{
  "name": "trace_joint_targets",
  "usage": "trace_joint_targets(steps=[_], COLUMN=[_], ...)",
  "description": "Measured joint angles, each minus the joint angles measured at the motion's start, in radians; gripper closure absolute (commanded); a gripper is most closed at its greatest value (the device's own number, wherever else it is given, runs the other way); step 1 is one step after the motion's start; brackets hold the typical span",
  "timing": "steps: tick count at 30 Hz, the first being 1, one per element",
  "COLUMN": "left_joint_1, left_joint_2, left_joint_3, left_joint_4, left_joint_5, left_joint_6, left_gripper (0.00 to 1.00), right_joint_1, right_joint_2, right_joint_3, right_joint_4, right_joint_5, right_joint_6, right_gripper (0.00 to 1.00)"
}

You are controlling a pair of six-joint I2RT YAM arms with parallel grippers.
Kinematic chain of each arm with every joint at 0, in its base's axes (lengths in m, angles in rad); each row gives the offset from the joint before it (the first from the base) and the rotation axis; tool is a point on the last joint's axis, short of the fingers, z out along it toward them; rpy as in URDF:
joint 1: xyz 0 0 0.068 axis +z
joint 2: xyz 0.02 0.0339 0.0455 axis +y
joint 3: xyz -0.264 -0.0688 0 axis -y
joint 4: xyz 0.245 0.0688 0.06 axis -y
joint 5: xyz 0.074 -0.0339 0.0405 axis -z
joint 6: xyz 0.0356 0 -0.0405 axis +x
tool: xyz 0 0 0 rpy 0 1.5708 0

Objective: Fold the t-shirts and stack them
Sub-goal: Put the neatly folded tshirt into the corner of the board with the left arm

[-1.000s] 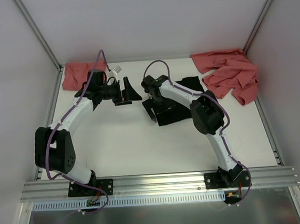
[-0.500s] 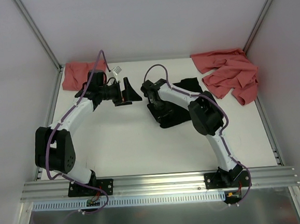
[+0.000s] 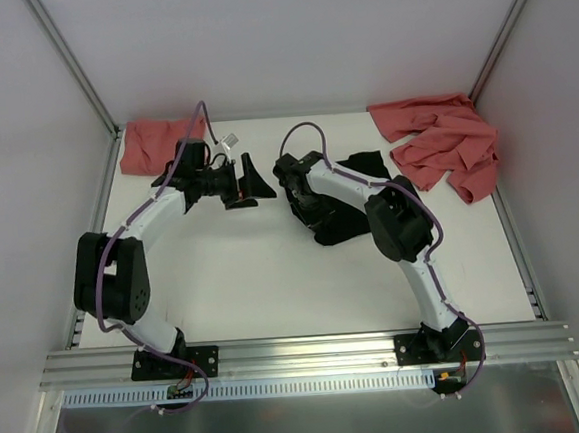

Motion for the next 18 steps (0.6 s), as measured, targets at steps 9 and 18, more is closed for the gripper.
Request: trace_joint_targets(steps=[9,18], left_joint_1=[-0.018,-0.109], left_joint_2=[0.291,0.453], left_joint_3=[-0.161,-0.177], left_joint_4=[0.319,0.782], left_joint_5=[0.127,0.136], left_joint_6=[-0.259,-0.603], left_gripper=[0.01,0.01], right_joint_1=[-0.017,-0.040], right_joint_2=[-0.072,-0.152], right_joint_3=[0.000,0.000], right_joint_4=[-0.034,-0.071], right_joint_5=[0.002,0.023], right_joint_6=[-0.006,-0.007], right_gripper=[0.84,0.84])
